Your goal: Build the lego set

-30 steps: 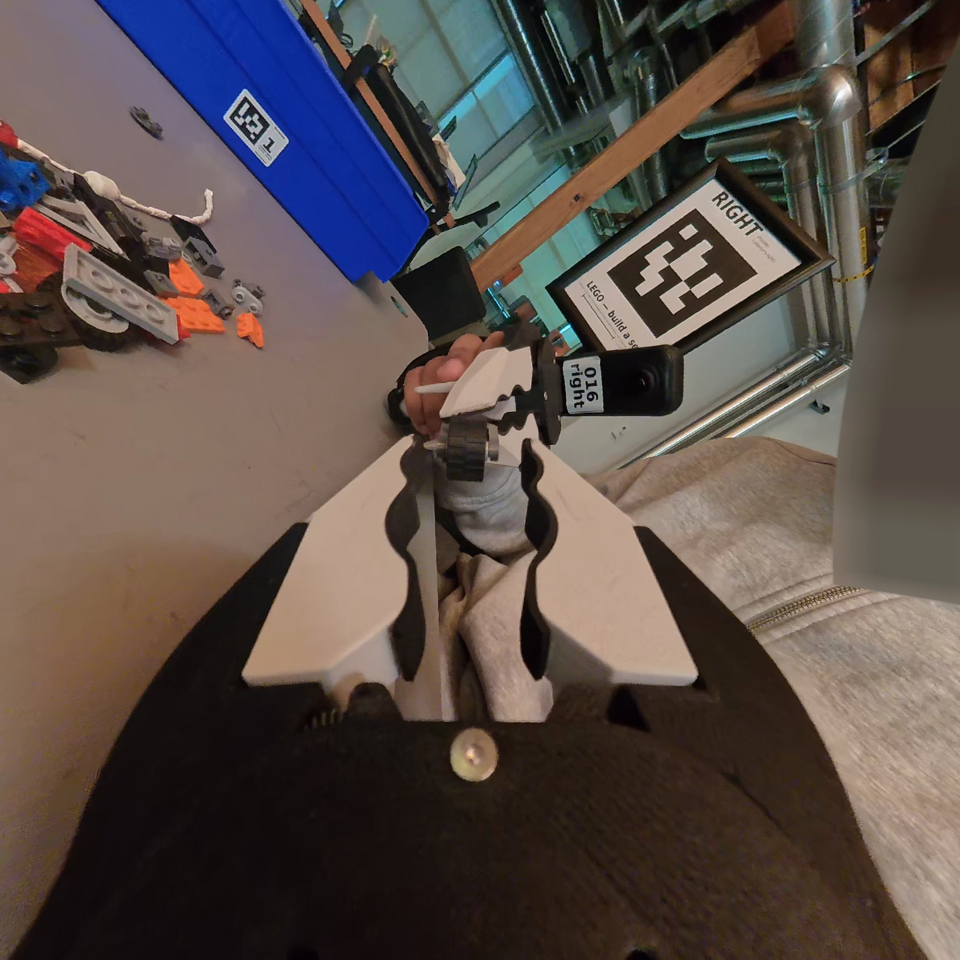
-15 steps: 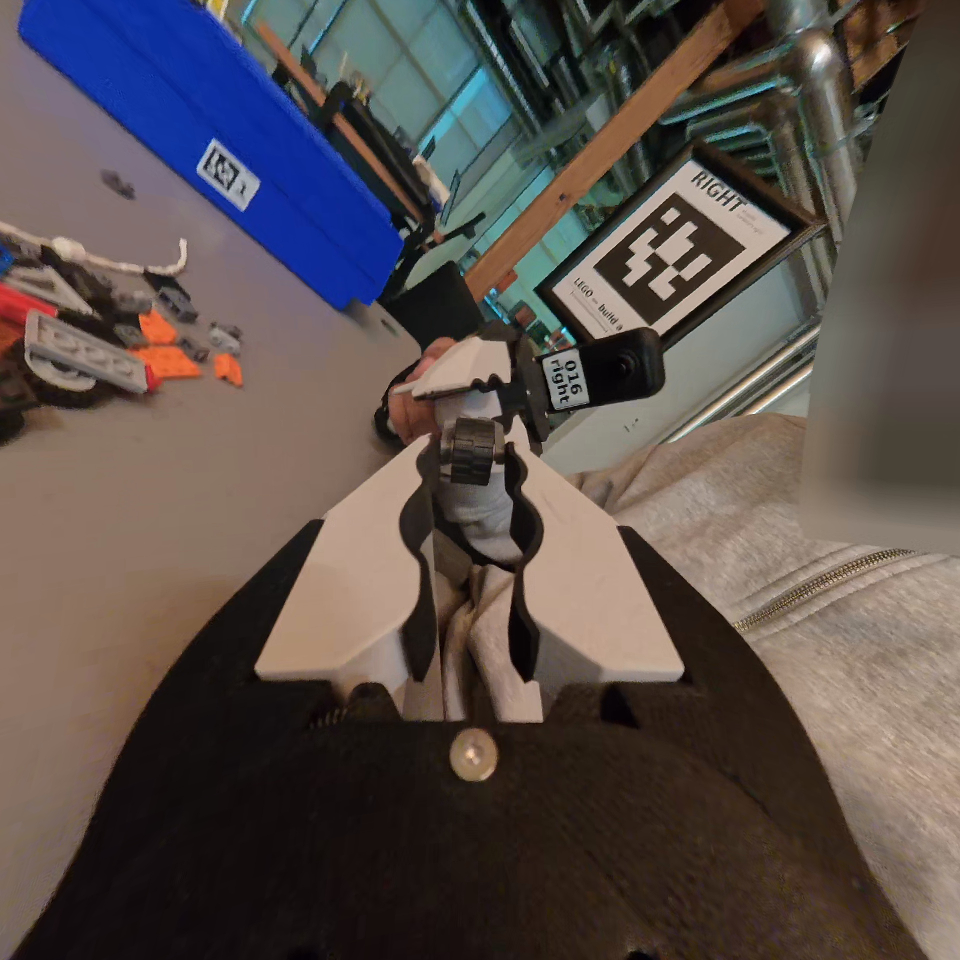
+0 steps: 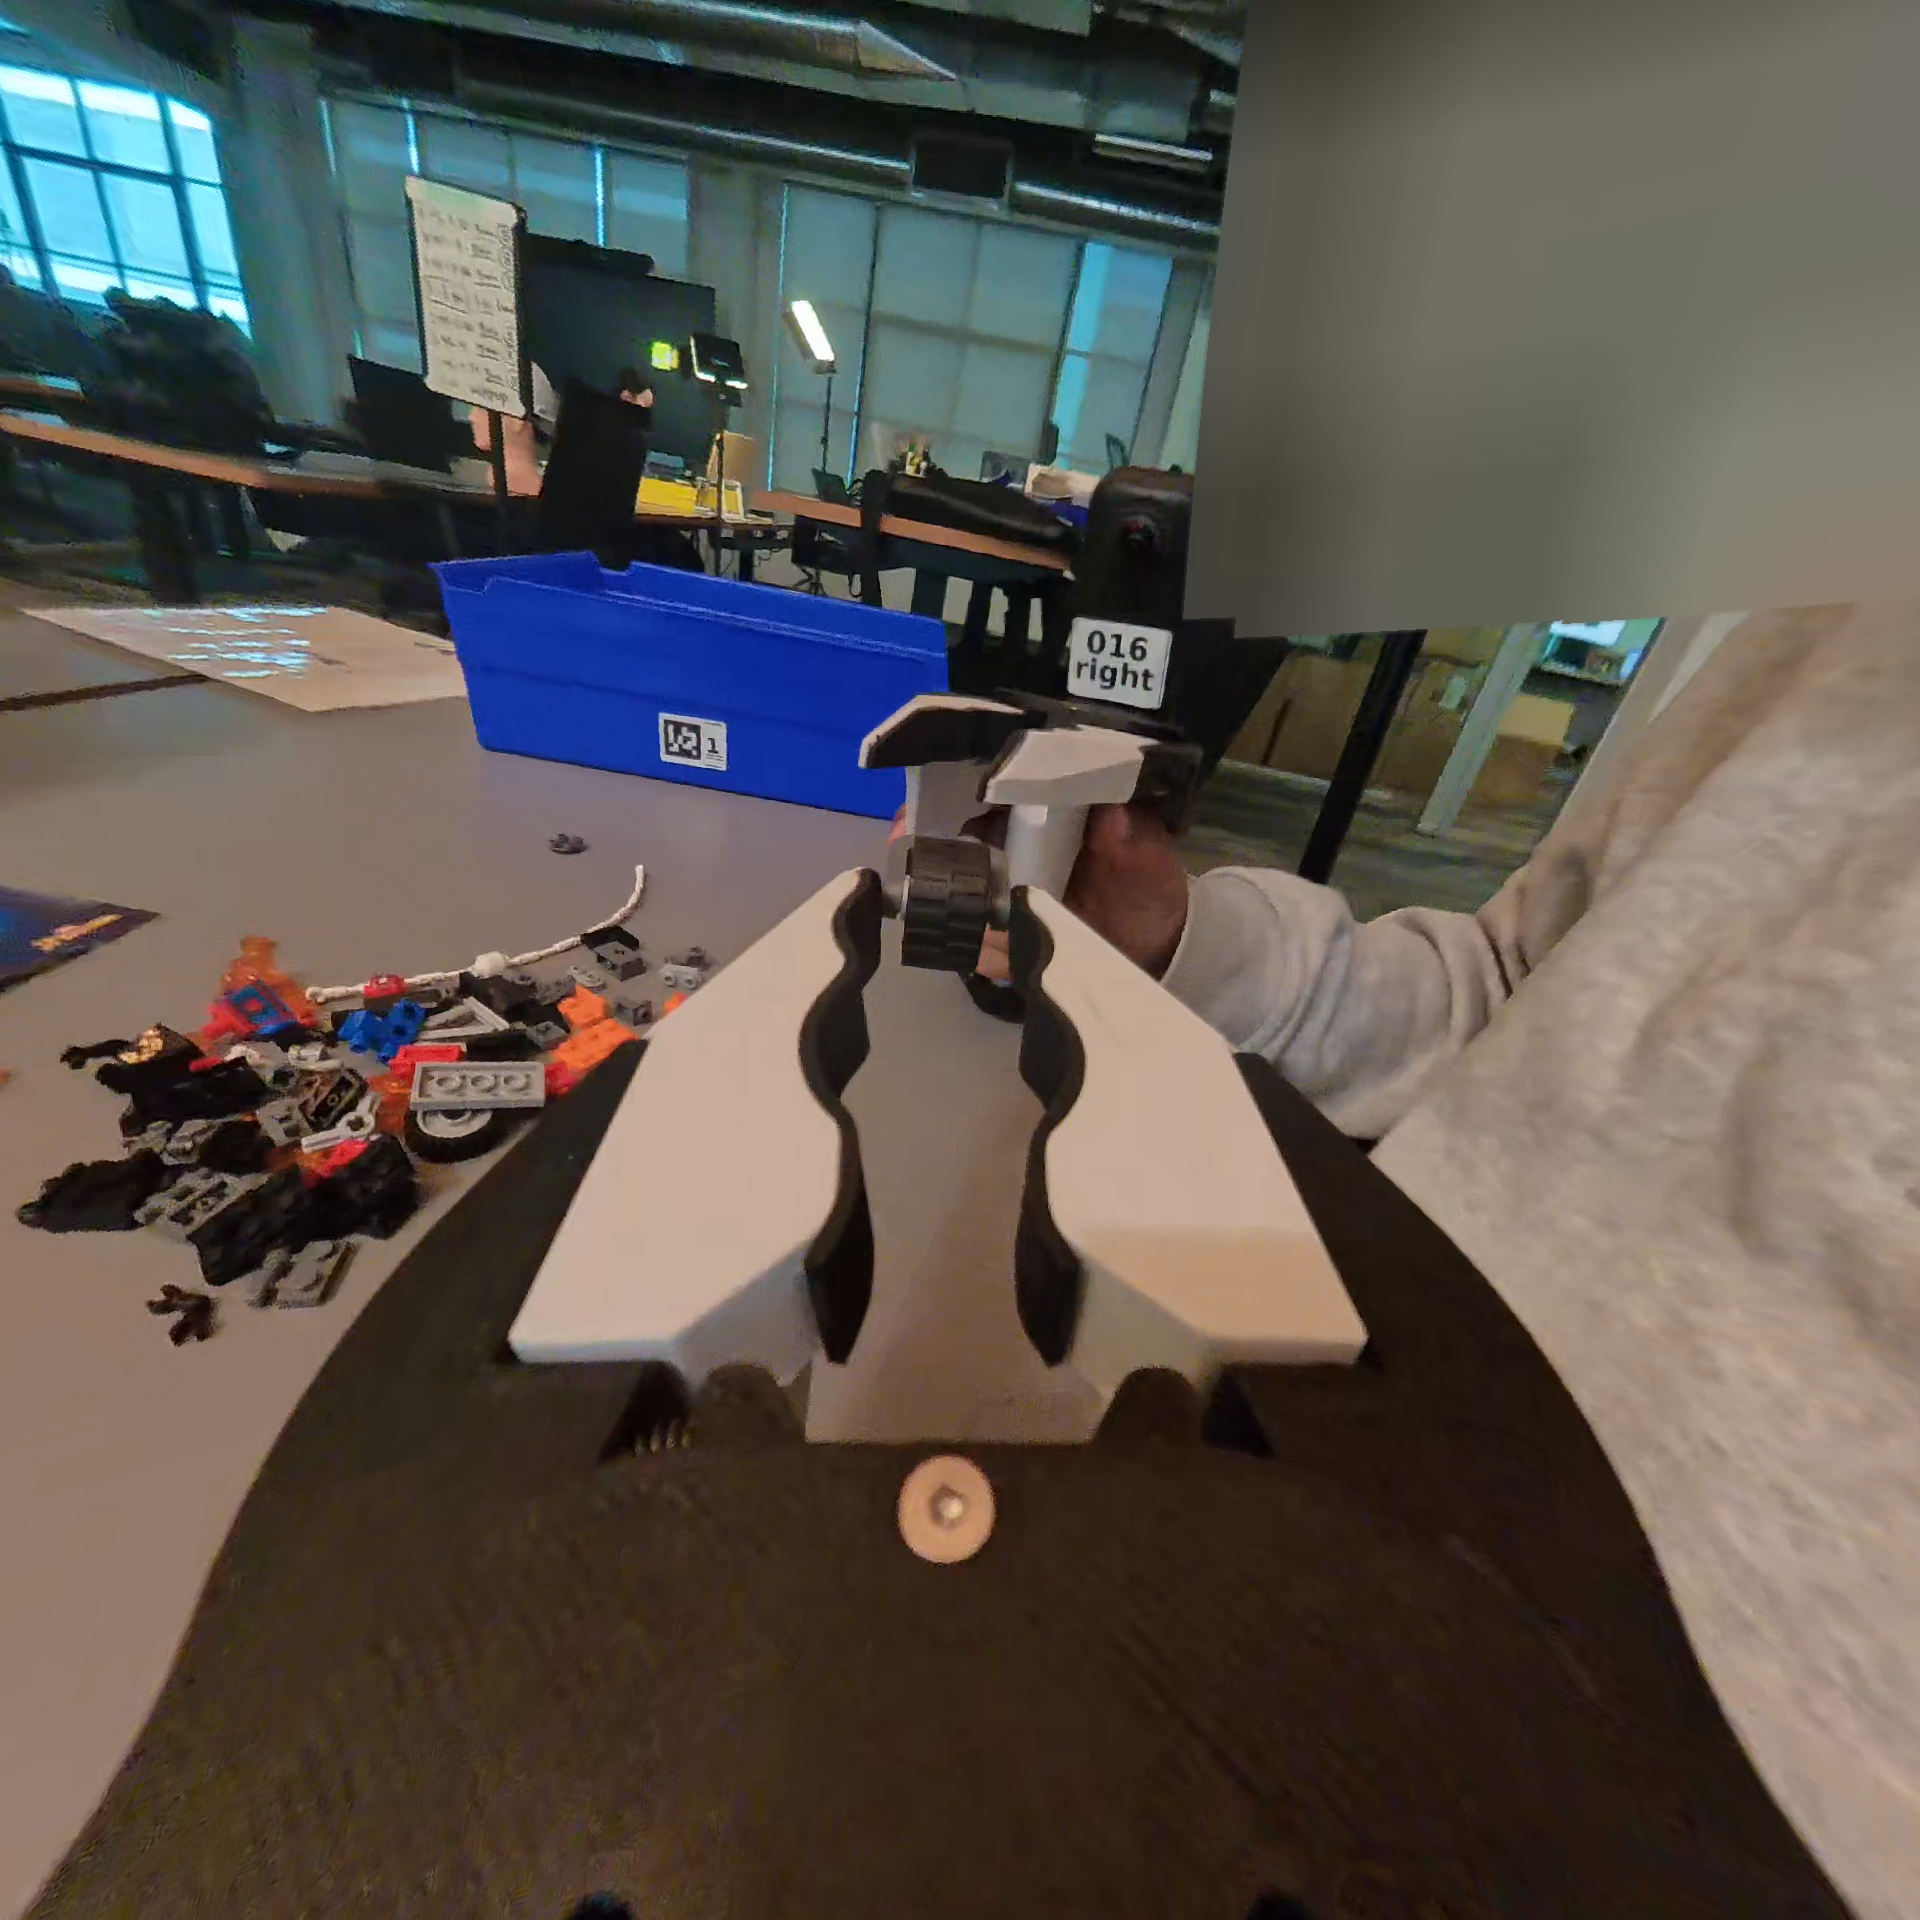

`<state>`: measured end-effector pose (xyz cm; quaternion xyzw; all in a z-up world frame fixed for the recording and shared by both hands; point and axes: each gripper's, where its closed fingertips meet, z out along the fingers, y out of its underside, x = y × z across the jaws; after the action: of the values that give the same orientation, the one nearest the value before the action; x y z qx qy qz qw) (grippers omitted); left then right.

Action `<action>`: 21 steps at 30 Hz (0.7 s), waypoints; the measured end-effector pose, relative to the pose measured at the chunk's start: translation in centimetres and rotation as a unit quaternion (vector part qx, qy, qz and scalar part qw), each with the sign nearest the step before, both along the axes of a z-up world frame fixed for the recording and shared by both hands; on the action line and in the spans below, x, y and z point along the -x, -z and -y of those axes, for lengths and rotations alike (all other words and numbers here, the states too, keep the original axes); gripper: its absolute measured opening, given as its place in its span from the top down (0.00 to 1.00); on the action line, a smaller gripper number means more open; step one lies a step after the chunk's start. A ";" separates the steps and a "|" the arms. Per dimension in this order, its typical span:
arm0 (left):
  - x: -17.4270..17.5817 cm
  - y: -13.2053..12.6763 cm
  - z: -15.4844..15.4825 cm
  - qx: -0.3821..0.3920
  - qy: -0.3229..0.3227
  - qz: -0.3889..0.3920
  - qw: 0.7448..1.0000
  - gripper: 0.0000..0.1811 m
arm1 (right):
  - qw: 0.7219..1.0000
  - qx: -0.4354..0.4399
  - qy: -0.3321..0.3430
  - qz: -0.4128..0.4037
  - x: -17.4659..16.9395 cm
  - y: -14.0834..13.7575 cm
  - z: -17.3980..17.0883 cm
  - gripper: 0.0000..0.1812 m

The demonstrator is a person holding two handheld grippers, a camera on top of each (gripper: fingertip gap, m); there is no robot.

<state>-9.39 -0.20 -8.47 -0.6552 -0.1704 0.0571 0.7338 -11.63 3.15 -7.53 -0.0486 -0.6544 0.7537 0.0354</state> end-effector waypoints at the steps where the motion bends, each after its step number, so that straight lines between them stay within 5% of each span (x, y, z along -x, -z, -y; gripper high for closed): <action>1: 0.0 0.0 -0.1 0.004 -0.003 -0.005 1.000 0.88 | 1.000 0.001 -0.008 0.007 -0.1 0.0 0.0 0.85; 8: 1.2 0.1 0.8 -0.049 0.025 0.090 0.994 0.87 | 1.000 -0.016 -0.017 -0.013 -0.8 0.3 0.5 0.82; 14: 2.2 1.8 0.4 -0.092 0.083 0.258 0.958 0.86 | 0.997 -0.053 0.026 -0.058 -0.7 1.2 1.4 0.86; 21: 2.0 3.1 -0.4 -0.084 0.108 0.329 0.934 0.86 | 0.995 -0.042 0.057 -0.065 0.2 0.8 0.9 0.88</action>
<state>-11.42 0.23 -11.60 -0.5874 -0.3349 -0.2555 0.6911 -11.85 2.22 -8.36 -0.0356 -0.6783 0.7236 0.1229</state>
